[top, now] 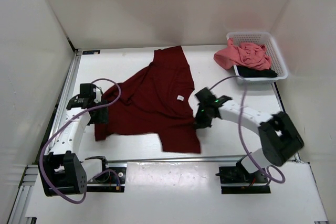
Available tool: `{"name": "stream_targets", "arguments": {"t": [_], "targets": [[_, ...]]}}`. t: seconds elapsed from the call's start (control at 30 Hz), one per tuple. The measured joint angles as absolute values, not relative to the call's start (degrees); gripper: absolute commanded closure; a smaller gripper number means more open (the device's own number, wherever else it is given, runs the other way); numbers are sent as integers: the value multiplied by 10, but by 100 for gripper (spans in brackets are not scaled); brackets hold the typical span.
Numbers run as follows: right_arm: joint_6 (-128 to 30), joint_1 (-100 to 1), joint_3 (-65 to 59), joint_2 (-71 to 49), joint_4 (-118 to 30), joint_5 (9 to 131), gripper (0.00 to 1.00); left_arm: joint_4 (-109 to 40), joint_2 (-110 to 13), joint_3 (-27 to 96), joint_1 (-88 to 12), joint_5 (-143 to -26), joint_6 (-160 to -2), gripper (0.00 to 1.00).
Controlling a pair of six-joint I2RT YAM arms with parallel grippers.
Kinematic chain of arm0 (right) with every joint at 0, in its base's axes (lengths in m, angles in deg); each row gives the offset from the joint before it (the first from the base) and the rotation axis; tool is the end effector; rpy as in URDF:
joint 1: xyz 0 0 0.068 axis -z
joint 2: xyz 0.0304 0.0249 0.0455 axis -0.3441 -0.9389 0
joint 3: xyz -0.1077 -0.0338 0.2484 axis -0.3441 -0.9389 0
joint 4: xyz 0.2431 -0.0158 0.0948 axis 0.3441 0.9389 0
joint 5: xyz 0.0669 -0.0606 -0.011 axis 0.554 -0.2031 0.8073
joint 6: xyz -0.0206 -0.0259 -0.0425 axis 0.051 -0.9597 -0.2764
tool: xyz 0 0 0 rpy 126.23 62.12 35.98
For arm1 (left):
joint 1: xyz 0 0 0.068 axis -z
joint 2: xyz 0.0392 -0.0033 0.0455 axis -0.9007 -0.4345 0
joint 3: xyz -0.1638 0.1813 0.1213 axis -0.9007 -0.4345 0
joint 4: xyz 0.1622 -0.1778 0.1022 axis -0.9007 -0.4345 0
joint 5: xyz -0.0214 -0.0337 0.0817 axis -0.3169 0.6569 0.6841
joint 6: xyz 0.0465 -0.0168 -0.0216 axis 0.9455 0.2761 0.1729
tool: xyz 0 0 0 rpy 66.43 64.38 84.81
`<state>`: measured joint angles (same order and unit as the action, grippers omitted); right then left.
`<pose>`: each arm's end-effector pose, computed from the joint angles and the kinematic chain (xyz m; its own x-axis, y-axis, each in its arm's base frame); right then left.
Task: Fold and stack the t-shirts
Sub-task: Flatten out the tshirt
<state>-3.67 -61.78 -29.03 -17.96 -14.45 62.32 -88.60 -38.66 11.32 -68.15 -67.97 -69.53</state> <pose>0.2091 0.1862 0.1691 -0.9525 0.2116 -0.2189 0.1435 0.9462 0.2900 0.2026 0.0190 0.2375 -0.9325 -0.0601 -0.3561 -0.1155 0.9839 0.1365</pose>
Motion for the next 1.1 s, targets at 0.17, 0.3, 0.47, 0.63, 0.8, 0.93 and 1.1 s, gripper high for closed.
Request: {"name": "stream_targets", "arguments": {"t": [0.17, 0.3, 0.47, 0.63, 0.8, 0.93, 1.1], "targets": [[-115, -481, -292, -114, -117, 614, 35, -891, -373, 87, -683, -679, -697, 13], [-170, -486, -291, -124, -78, 614, 23, -896, -377, 87, -685, -681, -697, 13], [-178, -512, -320, -66, -55, 611, 22, -923, -394, 90, -679, -709, -697, 12], [-165, -513, -383, -6, -38, 607, 22, -953, -396, 90, -590, -732, -697, 13], [-157, -515, -409, -18, -37, 610, 26, -937, -404, 32, -497, -698, -698, 31], [-157, -519, -408, -30, -45, 614, 26, -924, -422, -28, -488, -645, -697, 42], [-157, -533, -400, -50, -53, 619, 26, -920, -422, -16, -488, -638, -697, 46]]}}
